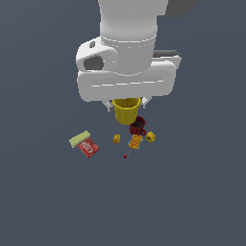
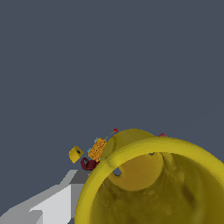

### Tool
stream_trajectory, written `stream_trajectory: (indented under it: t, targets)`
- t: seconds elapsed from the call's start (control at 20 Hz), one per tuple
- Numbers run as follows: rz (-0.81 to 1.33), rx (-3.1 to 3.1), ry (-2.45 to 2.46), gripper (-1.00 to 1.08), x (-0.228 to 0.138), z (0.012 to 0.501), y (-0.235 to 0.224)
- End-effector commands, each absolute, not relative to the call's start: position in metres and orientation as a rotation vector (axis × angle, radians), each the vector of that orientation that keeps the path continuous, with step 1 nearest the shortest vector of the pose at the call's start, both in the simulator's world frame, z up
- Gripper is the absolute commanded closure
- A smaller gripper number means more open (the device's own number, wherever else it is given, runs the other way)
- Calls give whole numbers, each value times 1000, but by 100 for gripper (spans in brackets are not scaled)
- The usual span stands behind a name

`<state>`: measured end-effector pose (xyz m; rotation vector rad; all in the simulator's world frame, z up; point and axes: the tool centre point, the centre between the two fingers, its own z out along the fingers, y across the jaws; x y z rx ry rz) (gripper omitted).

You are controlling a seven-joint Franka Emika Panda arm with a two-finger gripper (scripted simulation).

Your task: Pick up a designated object from a clutter of objects.

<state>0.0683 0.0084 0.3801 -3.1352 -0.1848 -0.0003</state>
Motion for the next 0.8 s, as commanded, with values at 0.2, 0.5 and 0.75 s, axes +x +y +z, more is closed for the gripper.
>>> stream_trajectory:
  t: [0.2, 0.5, 0.75]
  targets:
    - [0, -3136, -185, 108, 62, 431, -3]
    - [0, -3136, -185, 108, 61, 454, -8]
    - [0, -3136, -184, 108, 61, 460, -10]
